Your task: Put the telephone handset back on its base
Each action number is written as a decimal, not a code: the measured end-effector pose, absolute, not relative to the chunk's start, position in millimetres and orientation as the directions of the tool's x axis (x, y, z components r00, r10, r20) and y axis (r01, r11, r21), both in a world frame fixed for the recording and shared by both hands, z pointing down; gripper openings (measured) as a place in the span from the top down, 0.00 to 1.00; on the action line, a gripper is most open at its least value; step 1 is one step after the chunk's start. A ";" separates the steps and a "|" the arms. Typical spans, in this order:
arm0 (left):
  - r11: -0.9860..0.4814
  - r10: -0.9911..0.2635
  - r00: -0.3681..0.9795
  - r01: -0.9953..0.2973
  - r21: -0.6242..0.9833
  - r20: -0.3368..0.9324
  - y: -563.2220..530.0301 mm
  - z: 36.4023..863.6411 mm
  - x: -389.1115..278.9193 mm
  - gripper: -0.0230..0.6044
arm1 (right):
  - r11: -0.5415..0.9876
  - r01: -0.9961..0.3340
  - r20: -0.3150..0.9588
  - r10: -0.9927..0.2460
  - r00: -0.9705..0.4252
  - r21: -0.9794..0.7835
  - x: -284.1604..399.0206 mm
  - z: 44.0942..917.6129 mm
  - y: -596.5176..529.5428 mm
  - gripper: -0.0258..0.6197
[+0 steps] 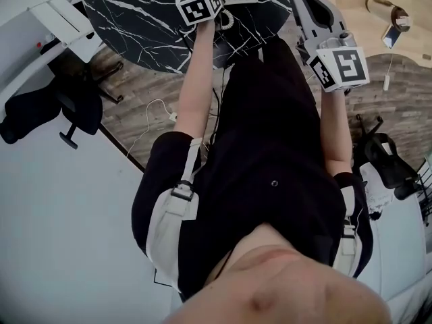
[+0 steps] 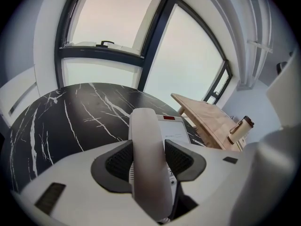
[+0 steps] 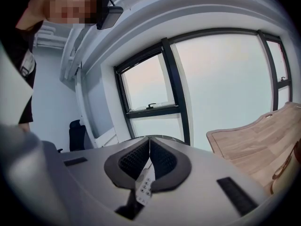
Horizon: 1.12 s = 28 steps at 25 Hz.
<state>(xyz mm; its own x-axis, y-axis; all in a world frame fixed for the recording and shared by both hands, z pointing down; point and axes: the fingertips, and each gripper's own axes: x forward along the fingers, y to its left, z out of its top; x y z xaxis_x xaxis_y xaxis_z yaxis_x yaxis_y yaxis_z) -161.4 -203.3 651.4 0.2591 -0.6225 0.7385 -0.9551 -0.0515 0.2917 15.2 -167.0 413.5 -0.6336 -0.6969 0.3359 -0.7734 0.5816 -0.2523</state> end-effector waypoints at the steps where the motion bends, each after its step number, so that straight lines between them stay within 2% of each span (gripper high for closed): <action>1: -0.046 -0.622 0.249 -0.958 0.283 0.742 -204.4 652.5 -161.8 0.60 | 0.579 -0.775 0.338 -0.698 -0.632 -0.252 16.8 414.1 -168.3 0.91; 28: -0.078 -0.651 0.250 -0.961 0.264 0.717 -204.4 639.6 -160.7 0.62 | 0.562 -0.788 0.335 -0.713 -0.615 -0.250 22.0 412.2 -157.2 0.91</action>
